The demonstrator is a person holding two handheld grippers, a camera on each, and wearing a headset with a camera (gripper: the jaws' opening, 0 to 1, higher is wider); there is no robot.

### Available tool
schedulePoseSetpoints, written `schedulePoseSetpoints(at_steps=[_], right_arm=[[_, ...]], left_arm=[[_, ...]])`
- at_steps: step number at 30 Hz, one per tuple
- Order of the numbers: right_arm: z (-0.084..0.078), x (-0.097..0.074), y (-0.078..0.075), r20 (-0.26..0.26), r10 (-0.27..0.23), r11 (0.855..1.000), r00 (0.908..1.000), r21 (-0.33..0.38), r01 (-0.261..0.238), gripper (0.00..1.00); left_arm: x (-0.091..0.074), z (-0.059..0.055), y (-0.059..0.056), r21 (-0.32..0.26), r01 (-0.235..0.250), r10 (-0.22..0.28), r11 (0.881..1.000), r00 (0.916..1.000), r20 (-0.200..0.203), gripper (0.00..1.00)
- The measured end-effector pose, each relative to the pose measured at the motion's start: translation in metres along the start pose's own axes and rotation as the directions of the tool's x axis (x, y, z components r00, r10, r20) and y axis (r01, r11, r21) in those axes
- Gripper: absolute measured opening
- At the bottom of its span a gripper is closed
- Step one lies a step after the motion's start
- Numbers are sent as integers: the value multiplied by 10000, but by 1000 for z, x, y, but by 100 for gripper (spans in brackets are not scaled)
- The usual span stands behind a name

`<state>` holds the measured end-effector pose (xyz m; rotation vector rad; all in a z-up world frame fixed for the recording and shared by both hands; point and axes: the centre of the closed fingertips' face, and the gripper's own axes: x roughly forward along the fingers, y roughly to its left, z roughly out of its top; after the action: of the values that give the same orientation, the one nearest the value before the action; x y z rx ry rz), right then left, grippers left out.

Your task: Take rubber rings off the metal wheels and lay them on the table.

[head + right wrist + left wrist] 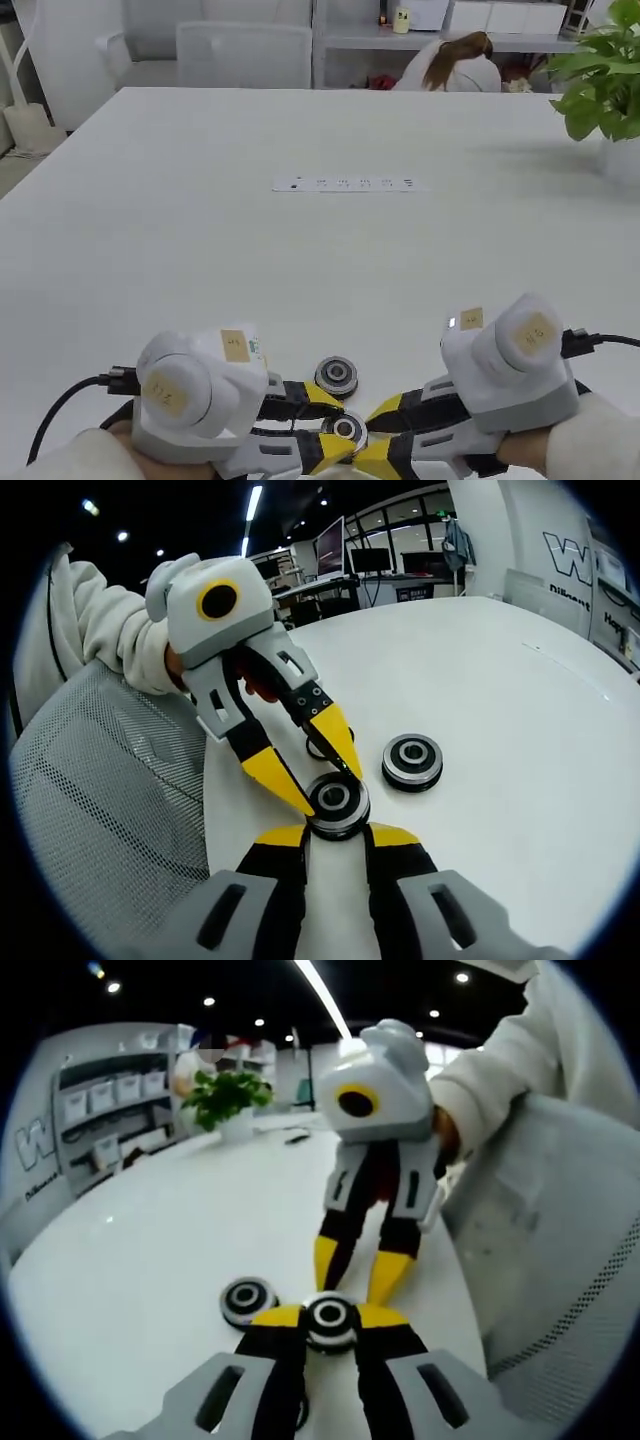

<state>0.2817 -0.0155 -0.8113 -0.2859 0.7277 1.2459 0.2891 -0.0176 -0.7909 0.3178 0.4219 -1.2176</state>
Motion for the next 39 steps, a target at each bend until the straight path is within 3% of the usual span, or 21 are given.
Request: schedulePoseSetpoints(at_steps=[5,16,21,26,28,31,33,39], right_arm=[[-1,-1,-2,-53,-6,9998,10000,-209,5,15],[-3,-2,-4,-154,-155,9986,9998,-508,147,3],[-3,-2,-5,-157,-239,9994,9996,-235,236,1],[-4,-3,-7,-227,-342,9966,9992,746,358,0],[-4,-4,-7,-220,-341,9874,9992,1540,371,0],[-4,-6,-9,-101,-312,9779,9995,2068,326,0],[-4,-7,-9,-33,-278,9618,9996,2722,276,0],[-2,-10,-11,180,-253,9402,9995,3402,176,0]], left_arm=[[0,0,-2,-22,5,-5,10000,10000,56,15],[-2,0,-4,-98,-15,16,10000,10000,87,15],[-2,0,-4,-105,-12,13,9999,9999,128,15],[-1,0,-4,-26,-25,25,10000,9998,182,15],[-1,-1,-5,357,-65,61,9993,9999,115,15],[0,-1,-5,403,-73,70,9992,9999,88,15],[0,-1,-4,379,-55,51,9993,9999,95,15],[0,-1,-4,366,-43,39,9993,9999,104,15]])
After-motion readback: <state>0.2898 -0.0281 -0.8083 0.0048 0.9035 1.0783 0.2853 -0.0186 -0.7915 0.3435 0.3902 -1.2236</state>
